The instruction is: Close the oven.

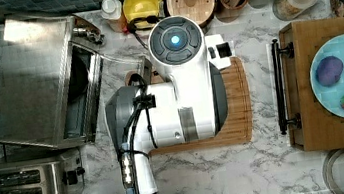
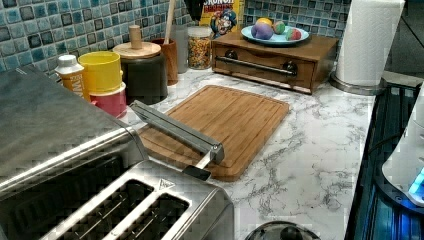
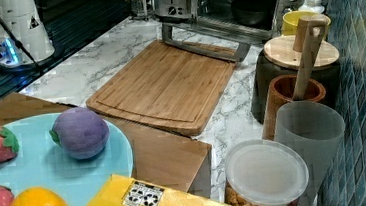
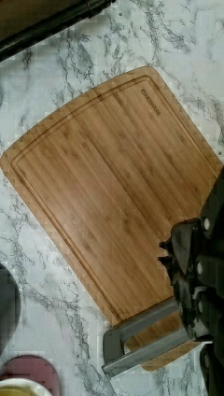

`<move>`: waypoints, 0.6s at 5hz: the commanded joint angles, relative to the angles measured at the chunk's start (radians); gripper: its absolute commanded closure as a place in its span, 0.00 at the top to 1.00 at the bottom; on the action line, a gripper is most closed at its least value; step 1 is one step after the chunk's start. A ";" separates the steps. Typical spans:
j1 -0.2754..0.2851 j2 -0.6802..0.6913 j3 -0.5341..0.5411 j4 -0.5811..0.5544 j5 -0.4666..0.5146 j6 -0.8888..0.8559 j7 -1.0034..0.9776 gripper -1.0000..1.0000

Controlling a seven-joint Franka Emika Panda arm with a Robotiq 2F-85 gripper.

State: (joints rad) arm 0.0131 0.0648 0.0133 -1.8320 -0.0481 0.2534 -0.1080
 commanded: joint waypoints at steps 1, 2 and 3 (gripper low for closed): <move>-0.002 -0.071 0.011 -0.127 0.018 0.122 -0.022 0.00; -0.020 -0.112 0.002 -0.259 0.103 0.227 -0.169 0.00; -0.054 -0.137 -0.037 -0.388 0.300 0.349 -0.383 0.00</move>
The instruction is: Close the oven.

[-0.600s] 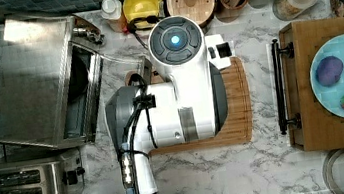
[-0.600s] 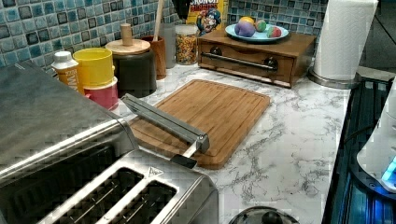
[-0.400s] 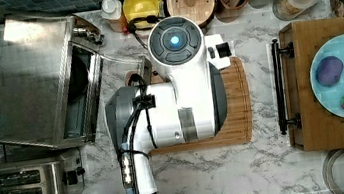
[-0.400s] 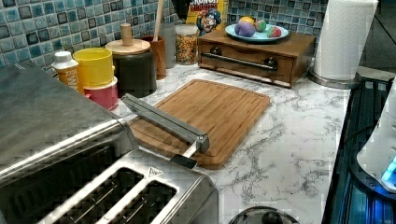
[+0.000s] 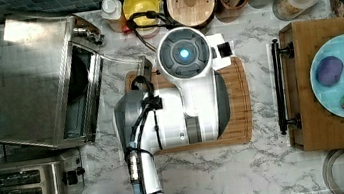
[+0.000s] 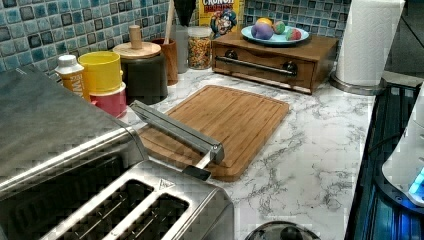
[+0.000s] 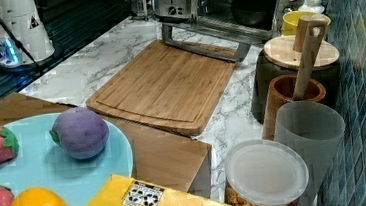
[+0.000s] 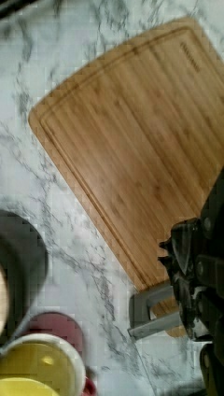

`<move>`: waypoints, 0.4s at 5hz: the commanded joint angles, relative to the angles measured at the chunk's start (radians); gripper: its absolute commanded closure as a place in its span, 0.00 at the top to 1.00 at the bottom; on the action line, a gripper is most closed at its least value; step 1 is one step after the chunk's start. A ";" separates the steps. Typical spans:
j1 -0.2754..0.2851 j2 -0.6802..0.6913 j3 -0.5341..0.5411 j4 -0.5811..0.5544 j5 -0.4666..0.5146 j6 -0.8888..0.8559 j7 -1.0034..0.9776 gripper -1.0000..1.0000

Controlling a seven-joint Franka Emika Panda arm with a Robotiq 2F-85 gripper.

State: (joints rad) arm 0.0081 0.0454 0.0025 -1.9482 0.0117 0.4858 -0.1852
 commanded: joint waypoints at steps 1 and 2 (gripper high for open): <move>-0.053 -0.159 -0.060 -0.398 0.470 0.245 -0.584 0.00; -0.010 -0.201 -0.082 -0.505 0.718 0.335 -0.878 0.00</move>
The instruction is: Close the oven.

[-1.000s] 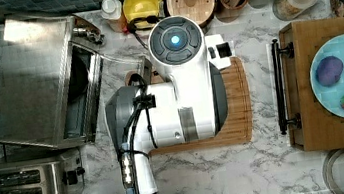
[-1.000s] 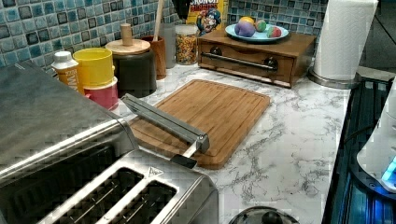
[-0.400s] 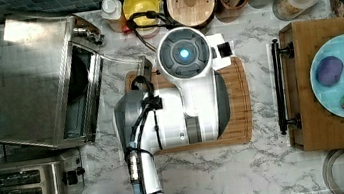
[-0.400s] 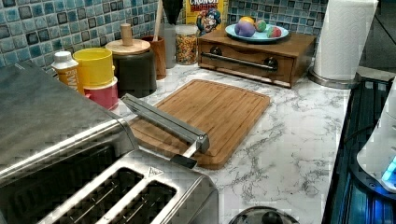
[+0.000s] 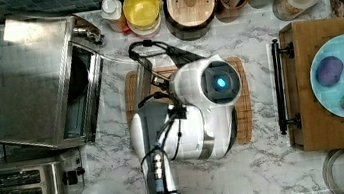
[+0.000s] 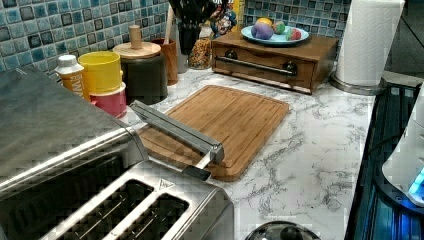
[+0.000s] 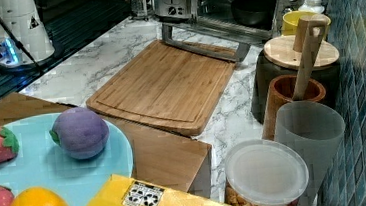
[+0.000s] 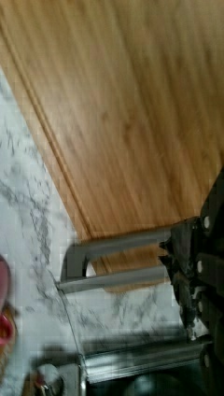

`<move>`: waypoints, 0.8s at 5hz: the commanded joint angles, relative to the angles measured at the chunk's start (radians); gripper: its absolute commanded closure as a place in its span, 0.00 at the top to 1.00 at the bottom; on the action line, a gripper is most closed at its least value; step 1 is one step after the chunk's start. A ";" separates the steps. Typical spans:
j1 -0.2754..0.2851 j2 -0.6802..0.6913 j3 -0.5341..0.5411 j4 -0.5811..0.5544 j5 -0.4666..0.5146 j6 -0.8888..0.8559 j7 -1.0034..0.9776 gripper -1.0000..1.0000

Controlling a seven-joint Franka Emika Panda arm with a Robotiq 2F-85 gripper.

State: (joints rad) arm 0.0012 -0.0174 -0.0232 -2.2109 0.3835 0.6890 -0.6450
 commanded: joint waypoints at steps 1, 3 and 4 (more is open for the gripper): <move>0.027 -0.161 -0.027 -0.313 0.526 0.186 -0.600 0.00; 0.079 -0.051 0.024 -0.328 0.854 0.306 -0.802 0.00; 0.081 0.013 0.042 -0.299 0.954 0.340 -0.908 0.00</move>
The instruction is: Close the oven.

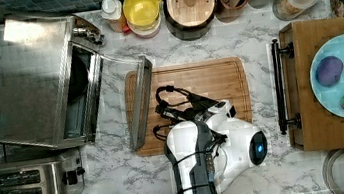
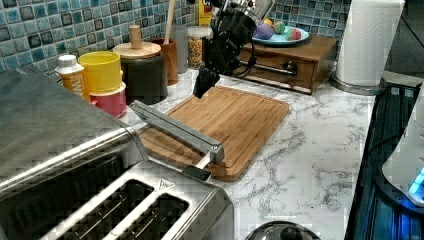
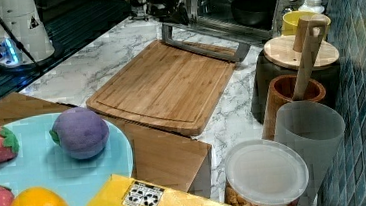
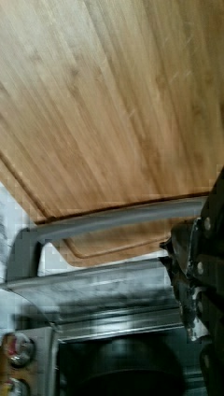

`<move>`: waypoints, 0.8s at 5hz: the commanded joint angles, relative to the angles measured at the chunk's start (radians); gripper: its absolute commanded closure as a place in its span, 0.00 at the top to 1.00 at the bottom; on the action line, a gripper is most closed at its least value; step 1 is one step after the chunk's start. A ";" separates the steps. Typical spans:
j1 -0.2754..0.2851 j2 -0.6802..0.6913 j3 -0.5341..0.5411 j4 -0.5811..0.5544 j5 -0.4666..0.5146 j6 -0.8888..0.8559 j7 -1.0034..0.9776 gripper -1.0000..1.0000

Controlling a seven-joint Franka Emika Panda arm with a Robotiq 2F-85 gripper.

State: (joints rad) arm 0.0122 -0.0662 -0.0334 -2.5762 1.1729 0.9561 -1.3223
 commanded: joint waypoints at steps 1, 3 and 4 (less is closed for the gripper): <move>0.051 0.110 0.080 0.106 0.255 0.088 -0.325 0.00; 0.055 0.125 0.091 0.141 0.418 0.156 -0.452 0.00; 0.050 0.107 0.087 0.147 0.425 0.111 -0.458 0.00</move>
State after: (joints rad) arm 0.0468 0.1167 0.0448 -2.5488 1.5615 1.0801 -1.7266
